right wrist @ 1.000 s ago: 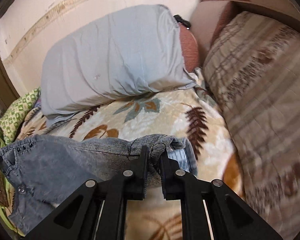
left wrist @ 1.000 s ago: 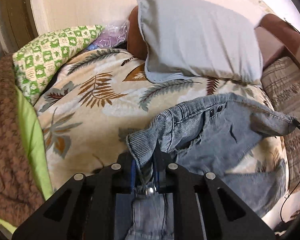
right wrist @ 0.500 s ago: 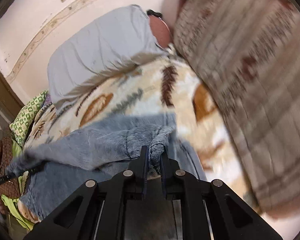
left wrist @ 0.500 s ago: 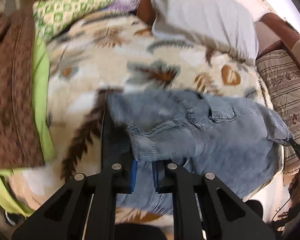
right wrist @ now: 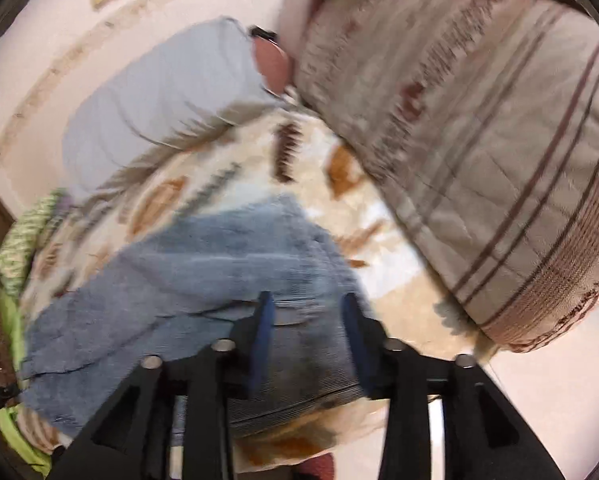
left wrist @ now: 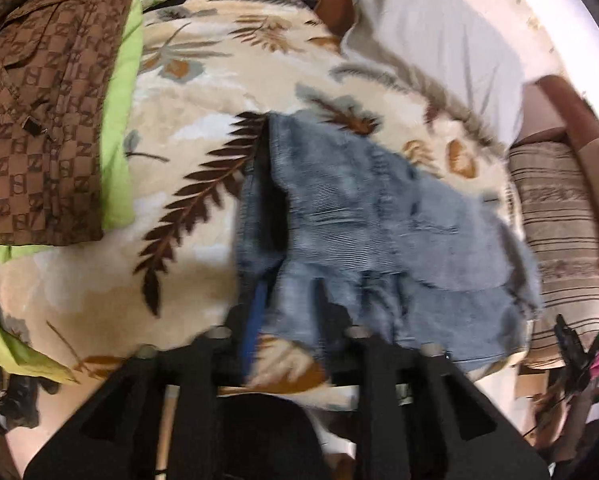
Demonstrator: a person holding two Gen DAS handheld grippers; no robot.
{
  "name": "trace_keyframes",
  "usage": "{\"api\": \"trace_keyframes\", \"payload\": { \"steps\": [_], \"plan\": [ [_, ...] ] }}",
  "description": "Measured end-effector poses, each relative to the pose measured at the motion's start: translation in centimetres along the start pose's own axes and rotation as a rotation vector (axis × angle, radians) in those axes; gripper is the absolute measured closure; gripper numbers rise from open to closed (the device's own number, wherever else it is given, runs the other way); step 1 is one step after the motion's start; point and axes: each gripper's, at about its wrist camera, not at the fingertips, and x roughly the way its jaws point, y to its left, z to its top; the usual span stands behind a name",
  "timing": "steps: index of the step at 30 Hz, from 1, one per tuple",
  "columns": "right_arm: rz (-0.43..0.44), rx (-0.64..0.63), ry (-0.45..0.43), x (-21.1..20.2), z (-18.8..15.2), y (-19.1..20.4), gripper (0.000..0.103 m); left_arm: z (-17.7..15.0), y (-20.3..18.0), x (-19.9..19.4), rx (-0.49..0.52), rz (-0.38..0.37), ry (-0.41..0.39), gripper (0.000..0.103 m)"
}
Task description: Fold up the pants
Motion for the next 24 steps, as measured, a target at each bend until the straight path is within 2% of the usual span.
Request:
{"api": "trace_keyframes", "payload": {
  "steps": [2,5,7,10,14,20,22,23,24],
  "plan": [
    [0.114,-0.001,0.025,0.4,-0.3,2.1,0.031,0.2,-1.1,0.2,-0.011,-0.032,-0.011,0.032],
    [0.296,0.048,0.128,3.7,-1.2,5.7,0.030,0.8,-2.6,1.9,-0.025,-0.070,0.010,0.032],
    [0.366,0.085,0.202,6.4,-2.2,7.8,0.030,1.0,-2.9,3.3,-0.064,-0.093,0.037,0.032],
    [0.412,0.132,0.277,10.1,-3.2,10.0,0.030,1.3,-2.5,5.0,-0.120,-0.112,0.073,0.032],
    [0.417,0.222,0.340,14.2,-3.6,10.8,0.030,1.5,-1.9,6.5,-0.172,-0.117,0.096,0.032],
    [0.429,0.338,0.288,16.3,-4.0,10.7,0.031,2.9,-1.2,8.4,-0.245,-0.119,0.096,0.032],
    [0.410,0.339,0.271,16.5,-3.7,11.0,0.054,3.2,-1.2,8.2,-0.248,-0.117,0.082,0.046],
    [0.404,0.332,0.273,16.8,-3.5,11.1,0.086,3.3,-1.2,8.1,-0.243,-0.121,0.079,0.073],
    [0.396,0.329,0.279,17.0,-3.4,11.2,0.097,3.4,-1.2,8.0,-0.238,-0.139,0.089,0.090]
  ]
}}
